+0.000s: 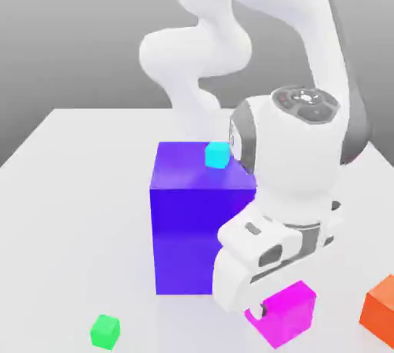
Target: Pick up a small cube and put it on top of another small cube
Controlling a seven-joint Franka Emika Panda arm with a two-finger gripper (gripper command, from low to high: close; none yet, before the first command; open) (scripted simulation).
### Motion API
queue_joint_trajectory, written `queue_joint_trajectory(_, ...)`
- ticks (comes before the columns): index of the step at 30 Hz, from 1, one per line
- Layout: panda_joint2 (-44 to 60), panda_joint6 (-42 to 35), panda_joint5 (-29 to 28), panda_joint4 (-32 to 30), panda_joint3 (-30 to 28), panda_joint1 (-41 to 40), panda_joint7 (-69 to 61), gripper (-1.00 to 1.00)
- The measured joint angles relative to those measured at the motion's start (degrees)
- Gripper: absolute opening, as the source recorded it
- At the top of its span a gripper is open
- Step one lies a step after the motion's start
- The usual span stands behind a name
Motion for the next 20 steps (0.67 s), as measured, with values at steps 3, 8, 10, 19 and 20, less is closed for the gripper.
queue_joint_trajectory(3,-1.3,-0.7,0.3,-0.7,-1.9,-4.0,-7.4,-1.00)
queue_joint_trajectory(8,-3.4,-1.6,0.4,-1.9,-5.4,-10.5,-19.6,-1.00)
queue_joint_trajectory(10,-4.2,-2.0,0.4,-2.4,-7.0,-12.8,-24.4,-1.00)
queue_joint_trajectory(19,4.2,5.9,6.3,-2.2,-4.8,-17.8,-33.2,1.00)
queue_joint_trajectory(20,4.2,5.9,6.3,-2.2,-4.8,-17.8,-33.2,1.00)
